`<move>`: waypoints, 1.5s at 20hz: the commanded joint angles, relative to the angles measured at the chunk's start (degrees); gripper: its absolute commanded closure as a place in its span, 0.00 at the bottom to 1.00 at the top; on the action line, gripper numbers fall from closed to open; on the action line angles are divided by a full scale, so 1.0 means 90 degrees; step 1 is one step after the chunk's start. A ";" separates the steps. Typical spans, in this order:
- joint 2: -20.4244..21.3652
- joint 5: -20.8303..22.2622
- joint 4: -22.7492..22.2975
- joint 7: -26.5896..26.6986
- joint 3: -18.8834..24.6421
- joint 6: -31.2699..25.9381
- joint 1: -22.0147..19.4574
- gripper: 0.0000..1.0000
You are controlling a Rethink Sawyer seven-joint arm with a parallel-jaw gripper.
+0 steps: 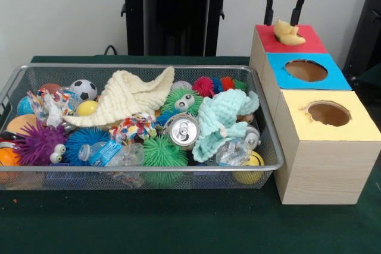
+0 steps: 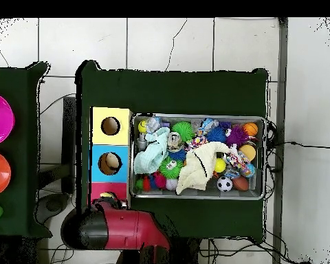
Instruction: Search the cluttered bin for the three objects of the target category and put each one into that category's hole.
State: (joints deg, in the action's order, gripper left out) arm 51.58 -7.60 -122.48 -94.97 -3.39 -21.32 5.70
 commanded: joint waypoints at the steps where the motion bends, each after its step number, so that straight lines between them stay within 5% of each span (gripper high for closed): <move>1: -0.0163 -0.0112 0.0468 -0.1303 0.0022 -0.0230 0.0186 0.00; 11: -0.1121 -0.0019 0.0830 -0.1540 -0.0564 0.0636 0.0919 0.00; 24: -0.1137 -0.0064 0.0522 -0.1213 -0.0038 0.1604 0.0300 0.00; 30: -0.0602 -0.0138 0.0592 -0.1114 -0.0235 0.0721 0.0351 0.00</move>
State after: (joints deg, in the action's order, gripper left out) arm 45.62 -7.61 -120.30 -94.97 -6.80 -14.59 11.45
